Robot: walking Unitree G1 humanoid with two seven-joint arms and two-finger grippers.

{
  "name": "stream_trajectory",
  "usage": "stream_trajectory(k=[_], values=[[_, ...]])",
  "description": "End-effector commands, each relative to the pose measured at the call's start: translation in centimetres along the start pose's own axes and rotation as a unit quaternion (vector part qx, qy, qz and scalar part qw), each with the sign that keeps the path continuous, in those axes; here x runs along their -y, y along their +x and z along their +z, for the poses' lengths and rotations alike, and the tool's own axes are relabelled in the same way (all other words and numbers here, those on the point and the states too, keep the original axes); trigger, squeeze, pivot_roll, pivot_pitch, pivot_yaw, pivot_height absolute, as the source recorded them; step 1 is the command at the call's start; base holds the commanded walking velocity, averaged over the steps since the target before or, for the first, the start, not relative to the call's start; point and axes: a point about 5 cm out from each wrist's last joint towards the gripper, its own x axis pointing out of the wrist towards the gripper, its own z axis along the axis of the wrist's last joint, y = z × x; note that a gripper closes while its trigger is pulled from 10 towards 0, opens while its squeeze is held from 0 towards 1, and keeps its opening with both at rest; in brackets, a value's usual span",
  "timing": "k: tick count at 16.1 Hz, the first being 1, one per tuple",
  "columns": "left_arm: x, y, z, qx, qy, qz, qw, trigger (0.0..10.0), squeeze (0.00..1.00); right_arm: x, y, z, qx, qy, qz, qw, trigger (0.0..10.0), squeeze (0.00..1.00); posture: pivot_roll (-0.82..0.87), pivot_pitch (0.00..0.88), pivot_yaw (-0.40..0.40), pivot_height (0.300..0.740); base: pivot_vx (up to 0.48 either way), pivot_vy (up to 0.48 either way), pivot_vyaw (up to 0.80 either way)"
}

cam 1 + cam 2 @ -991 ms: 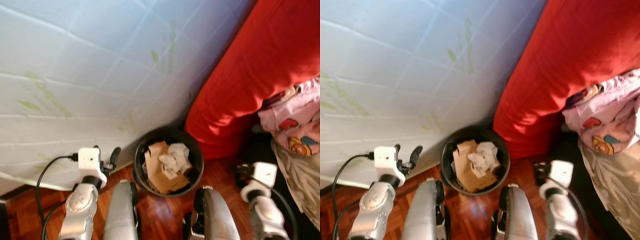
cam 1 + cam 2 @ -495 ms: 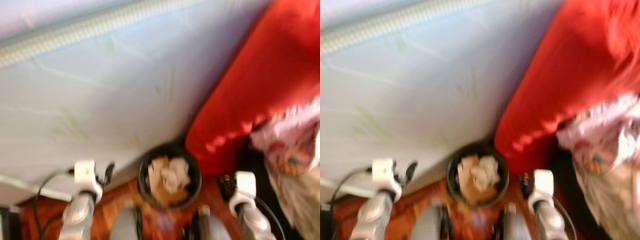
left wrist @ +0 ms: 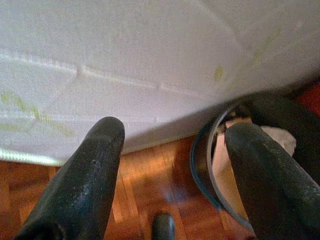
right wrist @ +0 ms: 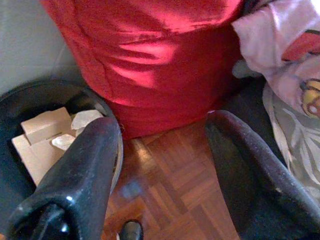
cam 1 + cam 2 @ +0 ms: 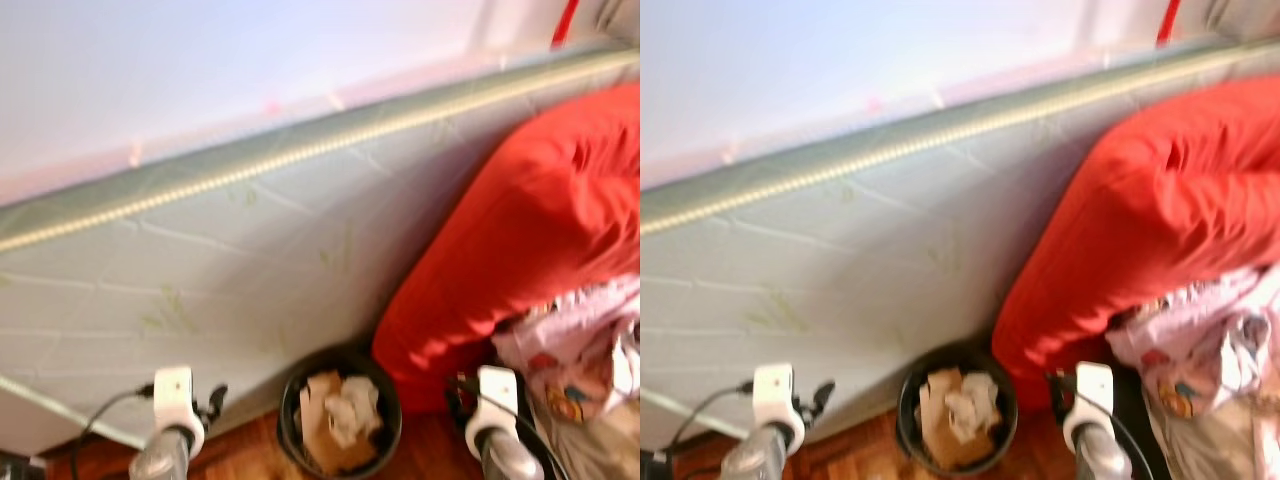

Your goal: Clean up the room

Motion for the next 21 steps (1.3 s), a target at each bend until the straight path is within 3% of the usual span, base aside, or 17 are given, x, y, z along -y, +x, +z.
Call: stream_trajectory(k=[1, 2, 6, 11, 18, 19, 21], values=[[-0.1, -0.6, -2.1, -0.052, 0.002, 0.008, 0.999, 10.0, 0.0, 0.1, -0.4, -1.5, -0.031, 0.014, -0.01, 0.999, 10.0, 0.0, 0.12, 0.0, 0.003, 0.74, 0.0, 0.0, 0.0], [0.2, -0.7, -2.8, -0.079, 0.001, 0.005, 0.997, 10.0, 0.0, 0.0, -0.4, -1.8, -0.044, 0.017, -0.011, 0.999, 10.0, 0.0, 0.1, 0.0, 0.009, 0.74, 0.0, 0.0, 0.0], [0.7, -0.3, -2.8, -0.102, 0.008, -0.003, 0.995, 10.0, 0.0, -0.4, -0.3, -1.7, -0.05, 0.032, -0.014, 0.998, 10.0, 0.0, 0.06, 0.0, 0.032, 0.74, 0.0, 0.0, 0.0], [-0.5, -1.1, -4.1, -0.144, 0.013, 0.013, 0.989, 10.0, 0.0, -0.5, -0.4, -2.3, -0.064, 0.051, -0.021, 0.996, 10.0, 0.0, 0.05, 0.0, 0.044, 0.74, 0.0, 0.0, 0.0], [-1.2, -2.5, -6.5, -0.189, 0.025, 0.038, 0.981, 10.0, 0.0, 0.6, -0.8, -2.8, -0.074, 0.028, -0.007, 0.997, 10.0, 0.0, 0.08, 0.0, -0.038, 0.74, 0.0, 0.0, 0.0], [-1.2, -2.8, -6.9, -0.196, 0.032, 0.037, 0.979, 10.0, 0.0, 0.8, -1.0, -3.3, -0.08, 0.026, -0.007, 0.996, 10.0, 0.0, 0.09, 0.0, -0.034, 0.74, 0.0, 0.0, 0.0], [-1.3, -3.1, -7.3, -0.207, 0.081, 0.023, 0.975, 10.0, 0.0, 0.9, -1.6, -4.8, -0.102, -0.021, -0.002, 0.995, 10.0, 0.0, 0.06, 0.0, -0.002, 0.74, 0.0, 0.0, 0.0]])
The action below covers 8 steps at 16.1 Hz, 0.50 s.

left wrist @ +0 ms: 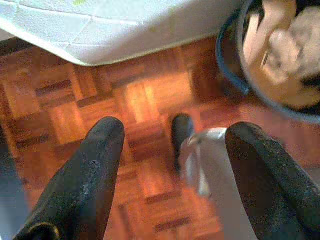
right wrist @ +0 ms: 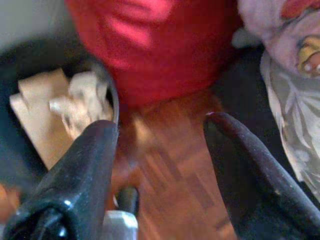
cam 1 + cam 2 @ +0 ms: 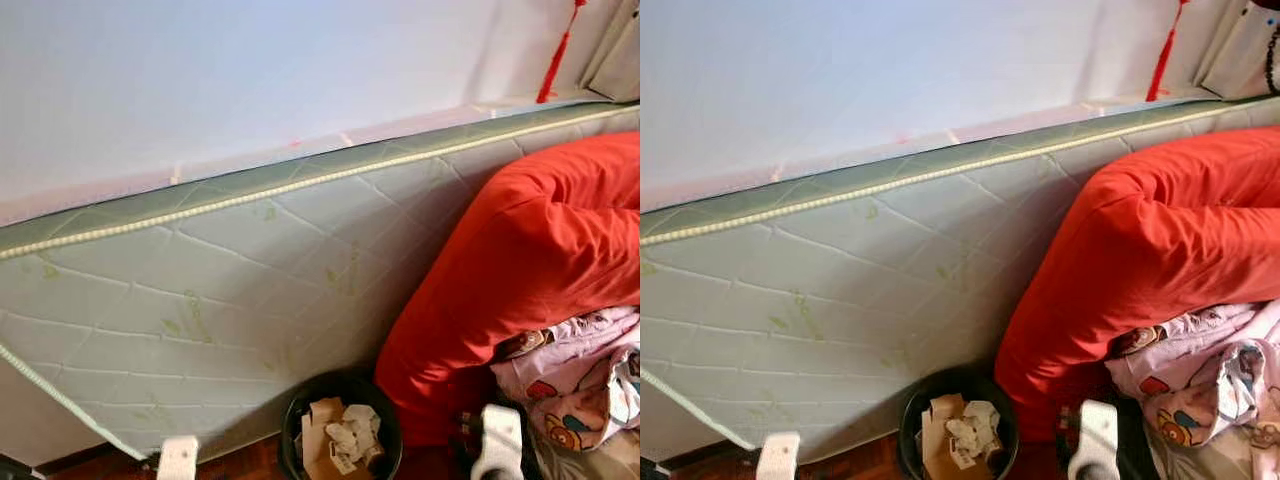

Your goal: Clean up the room

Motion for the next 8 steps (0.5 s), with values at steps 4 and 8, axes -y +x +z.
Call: stream_trajectory(k=[4, 8], values=[[-0.3, -0.3, -1.2, -0.018, 0.069, -0.012, 0.997, 10.0, 0.0, 0.2, -0.3, -1.0, -0.005, -0.016, 0.01, 1.0, 10.0, 0.0, 0.04, 0.0, 0.044, 0.74, 0.0, 0.0, 0.0], [0.5, -0.3, -1.5, -0.009, 0.047, -0.011, 0.999, 10.0, 0.0, 1.9, -1.1, -3.4, -0.043, 0.024, -0.027, 0.998, 10.0, 0.0, 0.07, 0.0, 0.003, 0.74, 0.0, 0.0, 0.0]])
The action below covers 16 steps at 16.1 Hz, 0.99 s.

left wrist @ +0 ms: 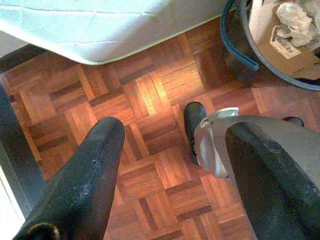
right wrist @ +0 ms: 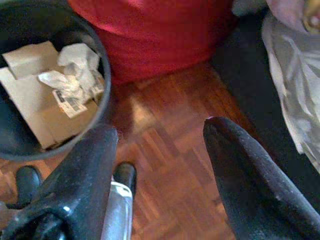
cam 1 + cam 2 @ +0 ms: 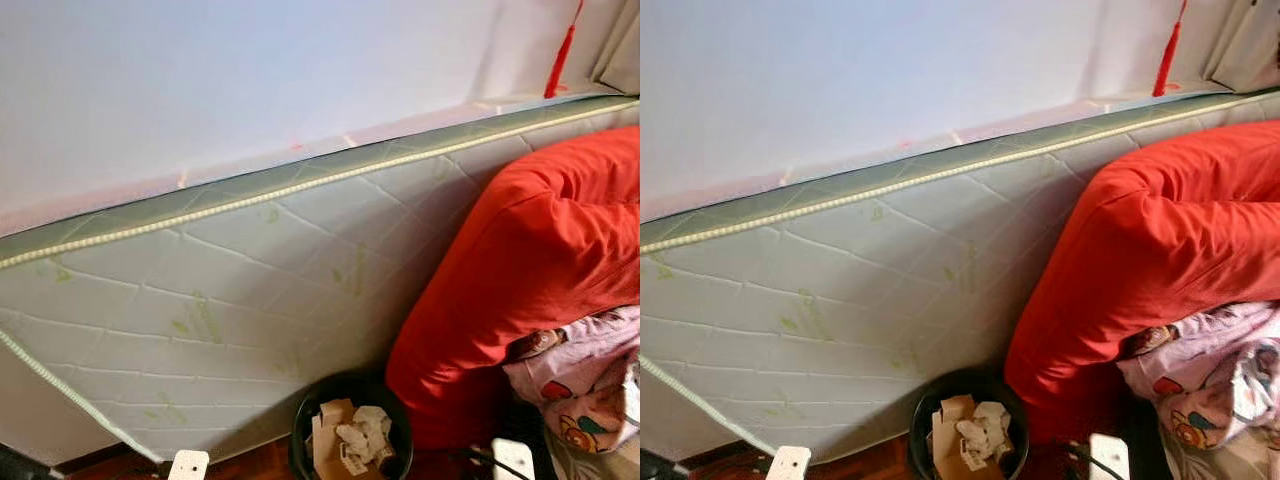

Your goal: Clean up the room

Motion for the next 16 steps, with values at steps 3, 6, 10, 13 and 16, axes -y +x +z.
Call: stream_trajectory(k=[3, 6, 10, 13, 16], values=[[0.1, -0.1, -0.7, -0.008, -0.012, 0.005, 1.0, 10.0, 0.0, 0.3, 0.0, -0.1, -0.006, 0.014, -0.004, 1.0, 10.0, 0.0, 0.08, 0.0, -0.012, 0.74, 0.0, 0.0, 0.0], [-0.5, -0.4, -1.4, -0.014, -0.017, 0.009, 1.0, 10.0, 0.0, 0.2, -0.2, -0.6, -0.003, 0.018, 0.003, 1.0, 10.0, 0.0, 0.06, 0.0, 0.003, 0.74, 0.0, 0.0, 0.0], [-0.7, -0.7, -2.3, -0.024, -0.025, 0.009, 0.999, 10.0, 0.0, 0.4, -0.4, -1.2, -0.008, 0.005, 0.009, 1.0, 10.0, 0.0, 0.04, 0.0, 0.021, 0.74, 0.0, 0.0, 0.0], [-1.0, -0.9, -2.8, -0.031, -0.016, 0.006, 0.999, 10.0, 0.0, 0.6, -0.6, -1.8, -0.016, 0.003, 0.009, 1.0, 10.0, 0.0, 0.03, 0.0, 0.034, 0.74, 0.0, 0.0, 0.0], [-1.5, -1.0, -3.0, -0.028, -0.023, 0.009, 0.999, 10.0, 0.0, 0.4, -0.6, -2.0, -0.022, -0.005, 0.015, 1.0, 10.0, 0.0, 0.05, 0.0, 0.032, 0.74, 0.0, 0.0, 0.0]])
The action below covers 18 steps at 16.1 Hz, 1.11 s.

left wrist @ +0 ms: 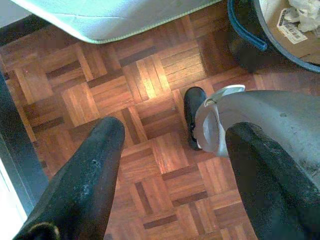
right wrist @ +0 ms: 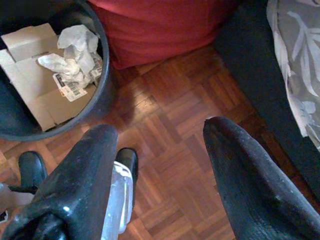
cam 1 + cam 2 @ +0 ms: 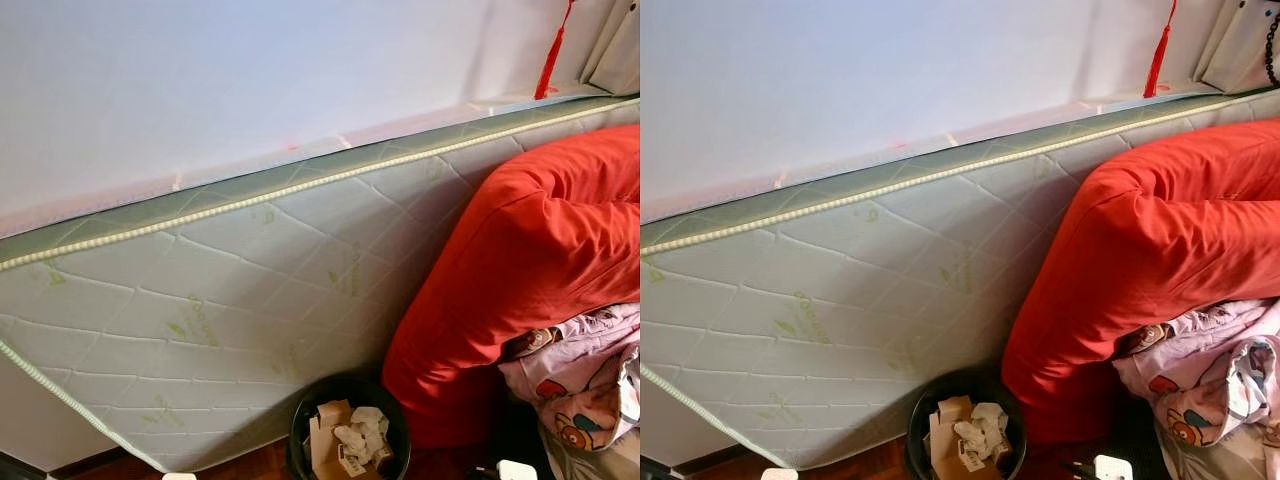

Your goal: Clean up the room

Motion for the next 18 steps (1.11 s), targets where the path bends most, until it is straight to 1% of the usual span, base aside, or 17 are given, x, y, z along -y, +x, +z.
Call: stream_trajectory(k=[1, 4, 11, 18], values=[[-0.59, -0.17, -0.34, -0.003, -0.002, 0.006, 1.0, 10.0, 0.0, -0.12, 0.0, -0.07, -0.002, -0.003, 0.004, 1.0, 10.0, 0.0, 0.05, 0.0, 0.031, 0.74, 0.0, 0.0, 0.0], [-0.35, -0.15, -0.36, -0.004, 0.013, -0.003, 1.0, 10.0, 0.0, -0.22, -0.04, -0.2, -0.004, -0.013, 0.013, 1.0, 10.0, 0.0, 0.05, 0.0, 0.031, 0.74, 0.0, 0.0, 0.0], [0.19, -0.03, -0.05, 0.006, -0.001, -0.007, 1.0, 10.0, 0.0, 0.01, -0.03, -0.06, -0.002, -0.01, 0.011, 1.0, 10.0, 0.0, 0.05, 0.0, 0.023, 0.74, 0.0, 0.0, 0.0], [0.35, 0.08, 0.38, 0.013, -0.005, -0.008, 1.0, 10.0, 0.0, -0.13, 0.02, 0.06, -0.001, -0.004, 0.011, 1.0, 10.0, 0.0, 0.05, 0.005, 0.016, 0.74, -0.247, 0.0, 0.0]])
